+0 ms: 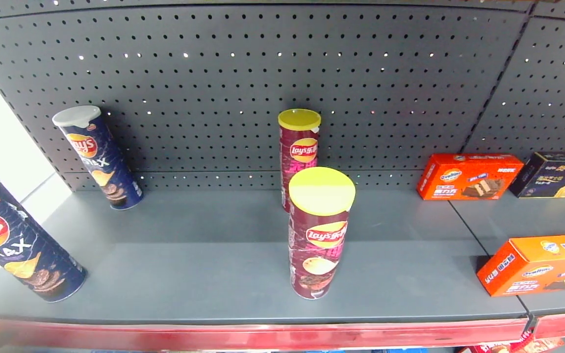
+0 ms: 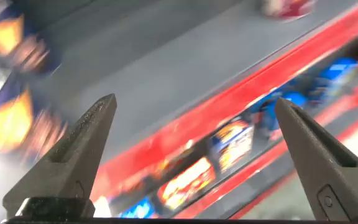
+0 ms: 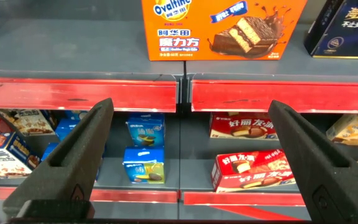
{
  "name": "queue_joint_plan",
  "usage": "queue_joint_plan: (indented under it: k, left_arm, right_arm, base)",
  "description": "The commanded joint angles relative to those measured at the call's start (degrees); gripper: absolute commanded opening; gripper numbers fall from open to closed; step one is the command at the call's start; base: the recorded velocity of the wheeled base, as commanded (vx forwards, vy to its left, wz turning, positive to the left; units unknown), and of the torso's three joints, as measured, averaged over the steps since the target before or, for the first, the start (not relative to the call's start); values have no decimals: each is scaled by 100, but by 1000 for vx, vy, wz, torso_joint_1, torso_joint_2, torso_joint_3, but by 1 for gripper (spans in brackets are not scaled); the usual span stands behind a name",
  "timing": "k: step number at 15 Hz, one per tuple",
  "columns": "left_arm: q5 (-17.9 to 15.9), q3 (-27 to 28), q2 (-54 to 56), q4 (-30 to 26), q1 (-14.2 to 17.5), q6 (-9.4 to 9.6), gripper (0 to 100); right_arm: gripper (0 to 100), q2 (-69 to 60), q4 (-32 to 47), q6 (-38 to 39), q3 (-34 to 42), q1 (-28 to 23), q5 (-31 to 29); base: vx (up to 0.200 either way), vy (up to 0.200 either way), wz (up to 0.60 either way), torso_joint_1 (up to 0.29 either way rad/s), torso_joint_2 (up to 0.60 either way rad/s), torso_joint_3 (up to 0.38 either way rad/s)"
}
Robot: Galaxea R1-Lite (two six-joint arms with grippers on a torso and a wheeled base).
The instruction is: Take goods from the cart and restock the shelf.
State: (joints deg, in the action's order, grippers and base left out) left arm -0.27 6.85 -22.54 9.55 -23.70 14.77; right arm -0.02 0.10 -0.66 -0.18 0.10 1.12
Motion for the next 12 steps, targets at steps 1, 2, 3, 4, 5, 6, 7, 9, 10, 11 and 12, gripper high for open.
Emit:
queue_joint_plan:
  k: [1,2,3,4,5,6,7,9,10,11,12]
  left_arm:
    - [-448,-685,980,-49,981,-1,100]
    - [-597,-685,1120,-190,1350,-10,100]
    - [-668,-685,1437,-506,1746,-10,100]
    - [-668,-685,1806,-585,2080,-89,100]
    - [-668,-685,1859,-559,2326,-212,100]
    - [-659,-685,1955,-568,2467,-344,100]
    - [-668,-685,2131,-577,2405,-555,100]
    - [-650,-685,2254,-577,2387,-836,100]
    - [-659,-685,2254,-585,2387,-985,100]
    - [-659,-685,2254,-603,2387,-1100,100]
    - [-668,-685,2254,-585,2387,-1293,100]
  right_arm:
    - [100,2,-1,-4,1,-1,2]
    - [100,2,-1,-4,1,-1,2]
    - [100,2,-1,-4,1,-1,2]
    - [100,2,-1,-4,1,-1,2]
    - [100,2,-1,-4,9,-1,2]
    - [100,2,-1,-4,1,-1,2]
    - [100,2,-1,-4,9,-1,11]
    - [100,2,-1,-4,1,-1,2]
    - [100,2,-1,-4,1,-1,2]
    - [100,2,-1,-4,1,-1,2]
    - [100,2,-1,-4,1,-1,2]
  base:
    - [0,0,0,0,0,0]
    - [0,0,0,0,0,0]
    - [0,0,0,0,0,0]
    - [0,0,0,0,0,0]
    - [0,0,0,0,0,0]
    - [0,0,0,0,0,0]
    - [0,0,0,0,0,0]
    - [0,0,0,0,0,0]
    - [0,0,0,0,0,0]
    - [0,0,0,0,0,0]
    - [0,0,0,0,0,0]
